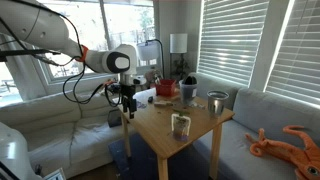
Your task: Pick up the wooden chip on the left and put it in the silver cup
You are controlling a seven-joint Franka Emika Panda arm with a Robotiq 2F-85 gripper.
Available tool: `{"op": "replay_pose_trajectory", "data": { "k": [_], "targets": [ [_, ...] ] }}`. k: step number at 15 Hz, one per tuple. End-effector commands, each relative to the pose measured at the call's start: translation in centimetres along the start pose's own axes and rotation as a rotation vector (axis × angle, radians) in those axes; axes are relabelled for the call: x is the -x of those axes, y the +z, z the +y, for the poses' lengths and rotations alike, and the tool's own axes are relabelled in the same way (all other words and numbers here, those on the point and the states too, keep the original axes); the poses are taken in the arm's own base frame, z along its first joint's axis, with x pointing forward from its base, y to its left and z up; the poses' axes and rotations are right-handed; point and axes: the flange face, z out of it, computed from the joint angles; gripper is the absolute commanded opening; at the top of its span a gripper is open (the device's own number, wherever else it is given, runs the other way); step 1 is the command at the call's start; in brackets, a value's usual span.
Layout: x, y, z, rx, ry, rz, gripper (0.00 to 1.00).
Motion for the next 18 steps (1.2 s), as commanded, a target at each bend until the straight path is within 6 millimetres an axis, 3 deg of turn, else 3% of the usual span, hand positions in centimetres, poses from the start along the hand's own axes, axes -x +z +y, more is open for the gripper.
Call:
{"op": "replay_pose_trajectory", "data": {
  "k": [1,11,18],
  "targets": [
    [0.0,0.0,0.0,0.0,0.0,-0.001,1.0],
    [0.0,0.0,0.0,0.0,0.0,-0.001,1.0],
    [-4.6,-7.7,1.4,-0.103,0.382,0.211,1.0]
  ]
}}
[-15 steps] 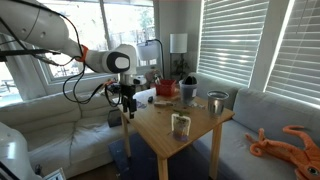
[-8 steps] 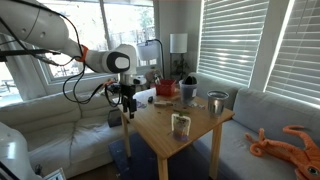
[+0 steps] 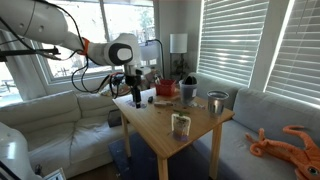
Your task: Pick up the wooden chip on the left and put it in the silver cup
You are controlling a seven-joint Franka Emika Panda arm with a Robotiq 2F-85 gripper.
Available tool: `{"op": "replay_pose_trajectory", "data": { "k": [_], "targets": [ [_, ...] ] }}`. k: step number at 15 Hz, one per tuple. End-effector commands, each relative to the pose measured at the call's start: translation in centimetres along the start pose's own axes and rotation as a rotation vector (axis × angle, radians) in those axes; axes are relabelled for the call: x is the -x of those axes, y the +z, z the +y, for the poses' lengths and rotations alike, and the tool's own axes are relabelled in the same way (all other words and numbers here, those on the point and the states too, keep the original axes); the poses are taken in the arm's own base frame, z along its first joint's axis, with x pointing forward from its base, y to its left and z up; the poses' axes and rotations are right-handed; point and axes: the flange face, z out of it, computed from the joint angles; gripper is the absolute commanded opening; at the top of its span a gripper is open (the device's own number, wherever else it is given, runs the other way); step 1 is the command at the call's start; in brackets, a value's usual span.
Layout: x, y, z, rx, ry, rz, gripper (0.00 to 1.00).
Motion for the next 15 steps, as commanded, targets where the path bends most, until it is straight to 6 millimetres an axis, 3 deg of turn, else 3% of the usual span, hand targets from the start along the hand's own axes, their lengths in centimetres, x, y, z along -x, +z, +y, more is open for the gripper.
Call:
{"op": "replay_pose_trajectory", "data": {
  "k": [1,3,5,10,15],
  "targets": [
    [-3.3,-2.7,-0.5,-0.017,0.178,0.094,1.0],
    [-4.9,-2.8,-0.3,0.015,0.28,0.127,1.0],
    [-6.7,-1.4,-0.7,0.062,0.334,0.134,1.0],
    [-9.3,2.5,-5.4,0.039,0.193,0.086,1.0],
    [-11.2,3.5,-8.0,-0.029,0.193,0.135,1.0]
  ]
}}
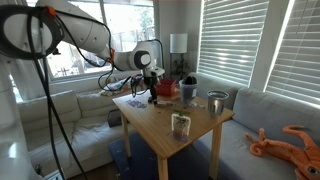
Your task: Pick up the wooden chip on the left and put it in the silver cup
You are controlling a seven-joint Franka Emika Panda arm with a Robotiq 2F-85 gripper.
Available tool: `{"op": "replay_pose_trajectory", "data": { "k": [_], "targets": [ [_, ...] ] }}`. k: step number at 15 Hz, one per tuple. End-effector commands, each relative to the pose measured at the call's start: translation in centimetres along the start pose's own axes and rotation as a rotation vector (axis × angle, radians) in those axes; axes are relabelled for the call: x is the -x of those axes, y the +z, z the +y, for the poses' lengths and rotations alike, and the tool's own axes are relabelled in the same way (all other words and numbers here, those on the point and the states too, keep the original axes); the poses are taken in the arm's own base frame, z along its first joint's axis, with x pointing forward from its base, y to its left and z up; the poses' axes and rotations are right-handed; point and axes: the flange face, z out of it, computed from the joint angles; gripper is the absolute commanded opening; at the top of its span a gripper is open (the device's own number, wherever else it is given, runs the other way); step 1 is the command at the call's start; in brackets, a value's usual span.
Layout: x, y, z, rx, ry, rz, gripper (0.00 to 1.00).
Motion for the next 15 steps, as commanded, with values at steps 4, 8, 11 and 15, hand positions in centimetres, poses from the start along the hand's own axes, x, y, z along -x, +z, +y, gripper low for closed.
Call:
{"op": "replay_pose_trajectory", "data": {
  "k": [4,8,11,15],
  "targets": [
    [-1.0,1.4,-2.7,-0.03,0.001,-0.009,0.66],
    [-0.7,2.9,-3.2,-0.021,0.001,-0.022,0.36],
    [-0.8,1.9,-3.2,-0.032,0.009,-0.005,0.16],
    [-0.4,0.7,-2.8,-0.05,0.005,-0.006,0.08]
  ]
}}
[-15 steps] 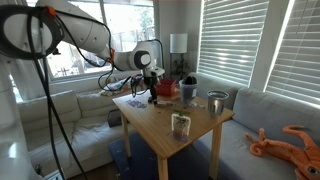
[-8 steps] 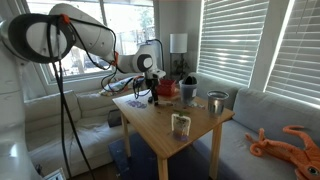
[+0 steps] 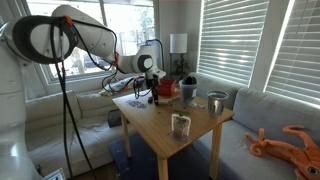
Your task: Pick up the wooden chip on the left and put it in the silver cup
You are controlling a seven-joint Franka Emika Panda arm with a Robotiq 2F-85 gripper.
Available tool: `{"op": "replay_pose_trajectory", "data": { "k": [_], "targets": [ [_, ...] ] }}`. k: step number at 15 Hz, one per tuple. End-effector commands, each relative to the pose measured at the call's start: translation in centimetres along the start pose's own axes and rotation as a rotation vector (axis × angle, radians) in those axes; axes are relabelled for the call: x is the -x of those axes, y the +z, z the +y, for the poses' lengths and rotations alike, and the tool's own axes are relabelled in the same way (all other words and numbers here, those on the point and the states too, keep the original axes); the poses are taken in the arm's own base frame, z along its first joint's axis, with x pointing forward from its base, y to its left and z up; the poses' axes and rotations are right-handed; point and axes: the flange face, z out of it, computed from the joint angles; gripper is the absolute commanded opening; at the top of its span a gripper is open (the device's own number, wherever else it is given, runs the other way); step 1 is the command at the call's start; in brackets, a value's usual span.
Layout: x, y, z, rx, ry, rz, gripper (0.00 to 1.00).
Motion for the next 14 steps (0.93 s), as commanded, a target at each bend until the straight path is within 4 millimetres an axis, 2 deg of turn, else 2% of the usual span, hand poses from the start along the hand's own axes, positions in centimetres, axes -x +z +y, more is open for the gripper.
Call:
{"op": "replay_pose_trajectory", "data": {
  "k": [1,6,10,13,14],
  "targets": [
    [0.5,-1.8,-0.1,-0.04,0.009,-0.002,0.08],
    [1.6,-6.3,0.7,-0.077,-0.025,0.05,0.08],
    [1.9,-8.2,1.3,-0.104,-0.006,0.072,0.08],
    [2.4,-10.1,3.1,-0.092,0.02,0.134,0.08],
    [2.8,-10.6,3.7,-0.104,-0.018,0.131,0.08]
  ]
}}
